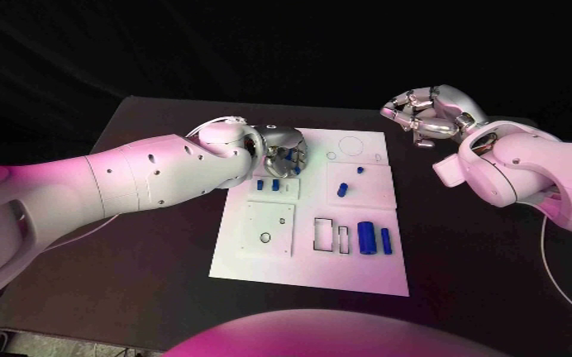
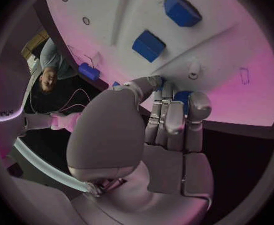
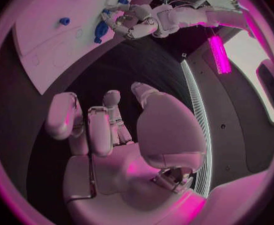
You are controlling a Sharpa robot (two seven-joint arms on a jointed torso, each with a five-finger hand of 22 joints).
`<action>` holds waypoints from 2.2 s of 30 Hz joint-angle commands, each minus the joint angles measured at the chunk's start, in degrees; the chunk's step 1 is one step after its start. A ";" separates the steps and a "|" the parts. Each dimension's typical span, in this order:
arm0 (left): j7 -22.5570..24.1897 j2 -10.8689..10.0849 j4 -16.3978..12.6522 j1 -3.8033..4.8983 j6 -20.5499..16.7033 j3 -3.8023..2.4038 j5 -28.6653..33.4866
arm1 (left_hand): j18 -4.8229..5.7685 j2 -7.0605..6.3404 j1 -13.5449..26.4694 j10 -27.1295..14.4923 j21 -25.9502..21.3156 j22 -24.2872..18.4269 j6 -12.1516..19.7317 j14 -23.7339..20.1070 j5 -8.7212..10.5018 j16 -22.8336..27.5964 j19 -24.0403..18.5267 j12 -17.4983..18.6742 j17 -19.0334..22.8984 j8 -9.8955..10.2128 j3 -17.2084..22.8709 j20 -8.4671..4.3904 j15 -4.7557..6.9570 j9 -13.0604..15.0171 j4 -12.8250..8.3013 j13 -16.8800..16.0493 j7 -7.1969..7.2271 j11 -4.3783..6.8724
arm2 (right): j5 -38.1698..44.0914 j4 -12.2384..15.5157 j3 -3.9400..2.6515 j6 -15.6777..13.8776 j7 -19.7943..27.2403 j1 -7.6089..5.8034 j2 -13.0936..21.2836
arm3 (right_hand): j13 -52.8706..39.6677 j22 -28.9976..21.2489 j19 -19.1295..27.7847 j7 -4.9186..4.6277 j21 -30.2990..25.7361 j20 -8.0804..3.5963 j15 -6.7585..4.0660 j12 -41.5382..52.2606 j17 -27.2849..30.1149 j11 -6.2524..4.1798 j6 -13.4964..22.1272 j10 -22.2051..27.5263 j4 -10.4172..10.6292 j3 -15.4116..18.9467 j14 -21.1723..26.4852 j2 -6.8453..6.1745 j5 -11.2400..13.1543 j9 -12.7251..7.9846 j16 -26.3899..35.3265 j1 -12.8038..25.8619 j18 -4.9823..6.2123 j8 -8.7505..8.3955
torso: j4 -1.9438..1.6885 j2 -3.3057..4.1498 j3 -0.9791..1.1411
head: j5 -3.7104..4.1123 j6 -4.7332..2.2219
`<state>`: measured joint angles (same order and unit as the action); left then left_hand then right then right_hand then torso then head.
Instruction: Assemble the parts on the task board
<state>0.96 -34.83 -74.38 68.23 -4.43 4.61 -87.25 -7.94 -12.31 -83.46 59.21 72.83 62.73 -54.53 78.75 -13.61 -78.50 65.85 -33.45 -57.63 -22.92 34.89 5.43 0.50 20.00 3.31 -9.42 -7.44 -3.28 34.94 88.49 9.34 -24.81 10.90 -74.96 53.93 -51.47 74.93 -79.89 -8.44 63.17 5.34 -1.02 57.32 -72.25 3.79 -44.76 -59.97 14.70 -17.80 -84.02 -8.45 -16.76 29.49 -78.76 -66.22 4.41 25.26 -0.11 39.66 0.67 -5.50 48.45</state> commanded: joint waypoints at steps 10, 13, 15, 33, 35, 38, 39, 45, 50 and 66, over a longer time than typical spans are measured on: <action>1.55 -4.05 -4.41 -0.08 -3.07 -1.71 4.52 | 1.01 -0.48 1.76 0.77 0.43 0.37 -0.73 0.77 0.55 -0.31 0.65 1.85 0.20 0.91 0.83 0.15 -0.22 -0.17 -0.01 0.41 -0.10 -0.27 | 0.10 -0.04 0.00 0.63 0.33 0.12 0.13 | -0.05 6.12 0.50 0.11 -0.53 0.02 0.36 -0.10 0.11 -0.16 0.43 0.10 0.34 0.01 -1.66 -0.11 -0.25 -0.08 0.21 -0.60 0.77 0.35 | -0.17 -0.12 -0.07 | 0.29 -0.33; 1.43 -5.96 -5.87 -0.05 -3.12 -2.59 5.80 | 1.03 -0.59 2.21 0.98 0.44 0.43 -0.95 0.82 0.69 -0.33 0.70 2.18 0.21 0.97 0.80 0.20 -0.24 -0.17 0.12 0.48 -0.07 -0.28 | 0.10 -0.10 0.00 0.62 0.31 0.16 0.19 | -0.05 6.12 0.50 0.11 -0.53 0.02 0.36 -0.10 0.11 -0.16 0.43 0.10 0.34 0.01 -1.66 -0.11 -0.25 -0.08 0.21 -0.60 0.77 0.35 | -0.22 -0.21 0.01 | 0.25 -0.35; 1.20 -7.36 -6.71 -0.02 -2.86 -3.04 6.77 | 1.03 -0.74 2.53 1.06 0.41 0.42 -1.06 0.85 0.75 -0.36 0.69 2.45 0.19 1.03 0.76 0.23 -0.25 -0.18 0.22 0.54 -0.04 -0.29 | 0.10 -0.14 0.00 0.61 0.31 0.18 0.21 | -0.05 6.12 0.50 0.11 -0.53 0.02 0.36 -0.10 0.11 -0.16 0.43 0.10 0.34 0.01 -1.66 -0.11 -0.25 -0.08 0.21 -0.60 0.77 0.35 | -0.29 -0.22 0.00 | 0.22 -0.39; -0.07 -10.99 -5.89 -0.04 0.61 -3.30 10.39 | 0.98 -1.26 3.50 1.19 0.12 0.17 -1.65 0.81 0.83 -0.32 0.49 3.73 0.46 1.13 0.68 0.34 -0.34 -0.15 0.52 0.85 0.07 -0.37 | 0.10 -0.29 0.00 0.64 0.27 0.51 0.16 | -0.05 6.12 0.50 0.11 -0.53 0.02 0.36 -0.10 0.11 -0.16 0.43 0.10 0.34 0.01 -1.66 -0.11 -0.25 -0.08 0.21 -0.60 0.77 0.35 | -0.20 -0.14 -0.06 | -0.24 -0.25; -0.06 -10.58 -5.41 -0.08 0.71 -3.15 10.42 | 0.98 -1.26 3.50 1.19 0.12 0.17 -1.65 0.81 0.83 -0.32 0.49 3.73 0.46 1.13 0.68 0.34 -0.34 -0.15 0.52 0.85 0.07 -0.37 | 0.10 -0.29 0.00 0.65 0.29 0.54 0.15 | -0.05 6.12 0.50 0.11 -0.53 0.02 0.36 -0.10 0.11 -0.16 0.43 0.10 0.34 0.01 -1.66 -0.11 -0.25 -0.08 0.21 -0.60 0.77 0.35 | -0.17 -0.13 -0.05 | -0.28 -0.20; 0.00 -10.14 -4.89 -0.14 0.71 -2.90 10.43 | 0.98 -1.25 3.51 1.25 0.10 0.15 -1.69 0.83 0.84 -0.34 0.47 3.76 0.39 1.12 0.69 0.35 -0.34 -0.14 0.53 0.85 0.08 -0.35 | 0.10 -0.26 0.00 0.66 0.31 0.57 0.14 | -0.05 6.12 0.50 0.11 -0.53 0.02 0.36 -0.10 0.11 -0.16 0.43 0.10 0.34 0.01 -1.66 -0.11 -0.25 -0.08 0.21 -0.60 0.77 0.35 | -0.18 -0.16 0.05 | -0.30 -0.15; 0.01 -10.05 -4.80 -0.17 0.73 -2.85 10.44 | 0.98 -1.25 3.51 1.25 0.10 0.15 -1.69 0.83 0.84 -0.34 0.47 3.76 0.39 1.12 0.69 0.35 -0.34 -0.14 0.53 0.85 0.08 -0.35 | 0.10 -0.26 0.00 0.66 0.31 0.57 0.14 | -0.05 6.12 0.50 0.11 -0.53 0.02 0.36 -0.10 0.11 -0.16 0.43 0.10 0.34 0.01 -1.66 -0.11 -0.25 -0.08 0.21 -0.60 0.77 0.35 | -0.18 -0.16 0.06 | -0.30 -0.15; -0.14 -9.69 -4.34 -0.29 0.98 -2.66 10.44 | 0.97 -1.26 3.52 1.27 0.08 0.12 -1.70 0.80 0.84 -0.31 0.44 3.78 0.50 1.12 0.69 0.35 -0.34 -0.14 0.53 0.85 0.08 -0.35 | 0.10 -0.25 0.00 0.65 0.33 0.59 0.11 | -0.05 6.12 0.50 0.11 -0.53 0.02 0.36 -0.10 0.11 -0.16 0.43 0.10 0.34 0.01 -1.66 -0.11 -0.25 -0.08 0.21 -0.60 0.77 0.35 | -0.22 -0.19 0.06 | -0.29 -0.10; -0.24 -9.40 -4.05 -0.34 1.23 -2.55 10.47 | 0.98 -1.26 3.54 1.32 0.10 0.16 -1.72 0.79 0.86 -0.30 0.48 3.82 0.53 1.13 0.70 0.36 -0.34 -0.14 0.53 0.86 0.09 -0.35 | 0.10 -0.26 0.00 0.65 0.34 0.60 0.06 | -0.05 6.12 0.50 0.11 -0.53 0.02 0.36 -0.10 0.11 -0.16 0.43 0.10 0.34 0.01 -1.66 -0.11 -0.25 -0.08 0.21 -0.60 0.77 0.35 | -0.21 -0.17 0.06 | -0.25 -0.14; -1.42 -8.42 -3.31 -0.40 2.29 -2.15 10.66 | 0.82 -1.37 3.77 1.27 -0.38 -0.50 -1.68 0.60 0.89 -0.18 -0.13 4.15 0.87 1.24 0.67 0.39 -0.36 -0.15 0.63 0.91 0.10 -0.38 | 0.10 -0.29 0.00 0.72 0.35 0.67 -0.21 | 0.20 6.05 0.53 0.13 -0.73 0.01 0.35 -0.27 0.22 -0.18 0.42 -0.03 0.46 0.10 -1.65 -0.07 -0.28 -0.10 0.32 -0.70 0.79 0.42 | -0.20 -0.17 0.00 | -0.22 -0.08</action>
<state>0.15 -43.45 -77.67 67.86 -3.29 2.47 -77.02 -7.96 -13.76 -80.22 60.02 72.76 62.26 -56.02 79.34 -13.04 -78.72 66.01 -29.66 -56.69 -21.82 35.58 5.66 0.30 19.83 3.56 -8.61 -7.37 -3.69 34.90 88.17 9.34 -24.79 10.85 -74.34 53.78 -51.32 74.94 -79.90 -8.44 62.82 5.34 -1.02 57.32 -72.07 3.79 -44.76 -59.97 14.86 -17.63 -84.02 -8.45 -16.75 29.44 -78.76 -66.22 4.41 25.48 -0.34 39.47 0.70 -5.72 48.35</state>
